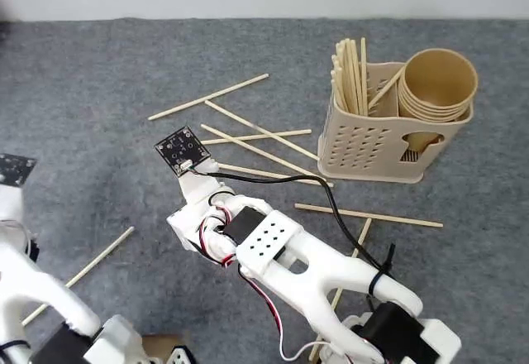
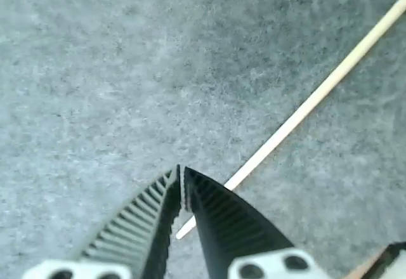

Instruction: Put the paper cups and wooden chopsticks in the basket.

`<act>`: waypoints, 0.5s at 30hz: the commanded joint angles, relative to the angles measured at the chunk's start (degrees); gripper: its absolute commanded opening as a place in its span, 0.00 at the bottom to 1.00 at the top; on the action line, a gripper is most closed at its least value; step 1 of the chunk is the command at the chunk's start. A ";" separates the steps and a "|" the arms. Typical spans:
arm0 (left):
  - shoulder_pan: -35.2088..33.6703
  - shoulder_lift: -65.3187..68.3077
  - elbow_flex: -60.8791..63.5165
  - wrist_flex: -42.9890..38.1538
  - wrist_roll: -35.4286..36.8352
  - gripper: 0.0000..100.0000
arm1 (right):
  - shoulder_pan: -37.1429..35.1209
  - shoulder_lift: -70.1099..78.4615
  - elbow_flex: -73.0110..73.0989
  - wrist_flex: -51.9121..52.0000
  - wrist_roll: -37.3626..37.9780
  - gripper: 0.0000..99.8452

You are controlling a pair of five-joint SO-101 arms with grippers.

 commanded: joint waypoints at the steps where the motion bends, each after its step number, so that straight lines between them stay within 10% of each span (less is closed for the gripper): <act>1: 0.53 -1.14 -4.88 2.90 0.53 0.01 | 0.92 -3.03 -0.26 0.22 -0.26 0.17; 15: 4.40 -0.62 2.42 1.85 -3.87 0.14 | 0.92 -3.03 -0.26 0.31 -0.18 0.17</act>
